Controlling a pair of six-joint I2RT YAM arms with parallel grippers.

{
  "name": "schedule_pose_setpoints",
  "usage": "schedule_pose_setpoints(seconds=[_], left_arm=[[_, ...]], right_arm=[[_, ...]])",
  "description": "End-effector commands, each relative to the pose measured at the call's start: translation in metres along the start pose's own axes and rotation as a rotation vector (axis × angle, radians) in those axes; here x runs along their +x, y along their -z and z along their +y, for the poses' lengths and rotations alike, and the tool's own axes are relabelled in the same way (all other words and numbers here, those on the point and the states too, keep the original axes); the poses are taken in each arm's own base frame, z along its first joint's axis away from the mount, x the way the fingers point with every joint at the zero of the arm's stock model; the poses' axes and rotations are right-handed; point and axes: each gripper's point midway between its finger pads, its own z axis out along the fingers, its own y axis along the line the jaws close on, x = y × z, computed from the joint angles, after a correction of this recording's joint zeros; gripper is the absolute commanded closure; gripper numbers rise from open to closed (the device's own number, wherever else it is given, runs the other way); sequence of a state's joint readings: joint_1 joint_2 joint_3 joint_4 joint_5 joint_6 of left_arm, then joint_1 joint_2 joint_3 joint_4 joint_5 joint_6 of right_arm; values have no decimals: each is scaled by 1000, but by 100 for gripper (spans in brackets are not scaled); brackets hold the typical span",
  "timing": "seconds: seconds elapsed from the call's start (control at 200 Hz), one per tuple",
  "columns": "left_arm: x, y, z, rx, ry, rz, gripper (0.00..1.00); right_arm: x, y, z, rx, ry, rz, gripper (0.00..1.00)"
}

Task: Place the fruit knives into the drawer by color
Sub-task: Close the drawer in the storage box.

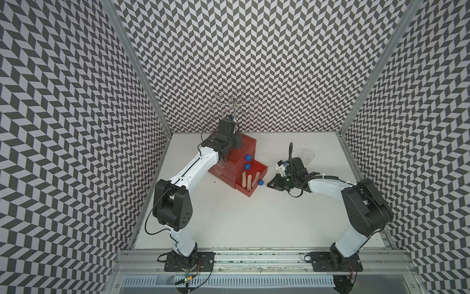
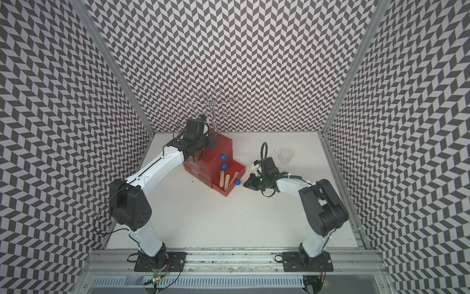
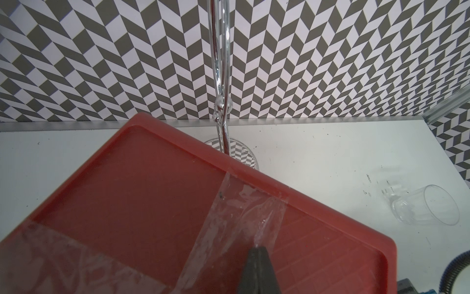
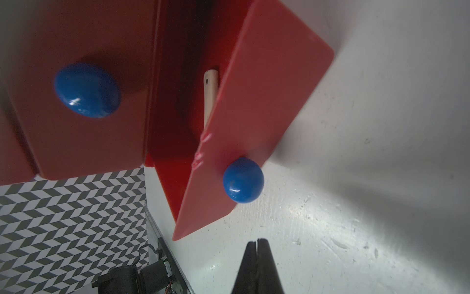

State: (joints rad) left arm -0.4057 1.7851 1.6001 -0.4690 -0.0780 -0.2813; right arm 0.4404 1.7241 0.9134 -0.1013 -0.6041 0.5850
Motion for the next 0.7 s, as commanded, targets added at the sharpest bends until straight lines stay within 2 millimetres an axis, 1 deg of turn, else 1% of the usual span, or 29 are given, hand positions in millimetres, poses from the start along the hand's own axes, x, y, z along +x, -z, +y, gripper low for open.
schedule_pose_setpoints(seconds=[0.0, 0.17, 0.691], left_arm=[[138, -30, 38, -135, -37, 459, 100], [140, -30, 39, -136, -37, 465, 100], [139, -30, 38, -135, -38, 464, 100]], right_arm=[[-9, -8, 12, -34, 38, -14, 100], [-8, -17, 13, -36, 39, -1, 100], [-22, -37, 25, -50, 55, 12, 100]])
